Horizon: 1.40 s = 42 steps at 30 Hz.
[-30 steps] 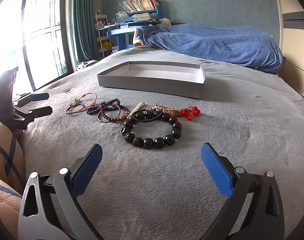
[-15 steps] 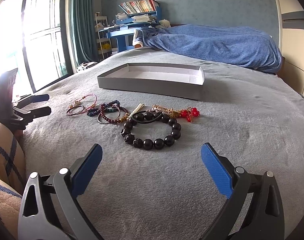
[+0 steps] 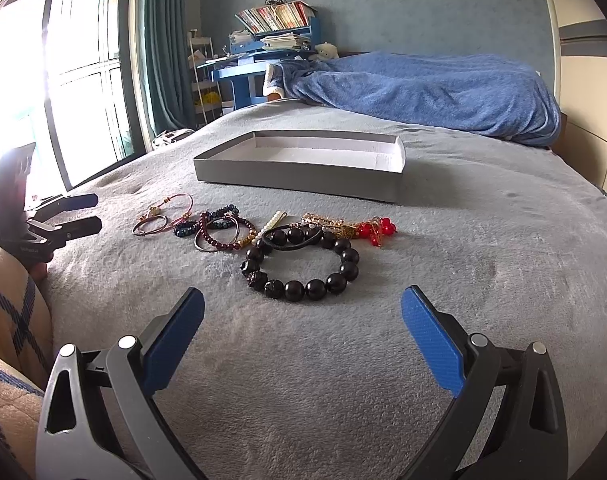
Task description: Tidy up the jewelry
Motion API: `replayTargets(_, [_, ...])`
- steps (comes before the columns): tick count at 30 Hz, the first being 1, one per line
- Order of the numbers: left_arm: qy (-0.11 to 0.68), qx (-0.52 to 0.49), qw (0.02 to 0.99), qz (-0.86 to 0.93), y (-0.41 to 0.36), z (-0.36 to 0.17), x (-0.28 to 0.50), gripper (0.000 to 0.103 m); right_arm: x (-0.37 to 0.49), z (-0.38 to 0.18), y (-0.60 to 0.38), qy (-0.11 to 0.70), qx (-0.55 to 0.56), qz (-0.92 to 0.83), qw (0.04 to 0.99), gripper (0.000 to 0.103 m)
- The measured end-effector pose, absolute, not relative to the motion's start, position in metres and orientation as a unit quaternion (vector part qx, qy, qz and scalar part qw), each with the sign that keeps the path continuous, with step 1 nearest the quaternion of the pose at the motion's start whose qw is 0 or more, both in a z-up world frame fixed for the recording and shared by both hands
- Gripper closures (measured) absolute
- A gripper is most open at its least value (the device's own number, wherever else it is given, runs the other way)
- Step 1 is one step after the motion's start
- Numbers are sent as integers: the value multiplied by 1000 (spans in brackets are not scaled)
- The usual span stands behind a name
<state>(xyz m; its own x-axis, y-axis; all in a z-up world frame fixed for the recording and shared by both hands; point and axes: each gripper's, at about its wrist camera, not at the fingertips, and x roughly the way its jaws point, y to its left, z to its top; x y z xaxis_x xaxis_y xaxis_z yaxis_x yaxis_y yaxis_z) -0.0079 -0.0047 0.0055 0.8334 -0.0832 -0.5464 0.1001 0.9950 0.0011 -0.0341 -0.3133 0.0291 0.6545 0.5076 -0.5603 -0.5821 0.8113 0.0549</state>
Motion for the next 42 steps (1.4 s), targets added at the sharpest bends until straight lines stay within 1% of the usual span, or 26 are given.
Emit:
replayTargets(13, [286,7,957,-50,0,4,-8,6,-34,29,-313,288,-64,300,907,6])
replayTargets(34, [291,40,955,-48,-12,12,-4,6,-33,31,-315,295,-55,297,907,6])
replayTargets(42, [302,68,950,-36,-20,21,10,6,-23,34,-312,319,-51,278,905,6])
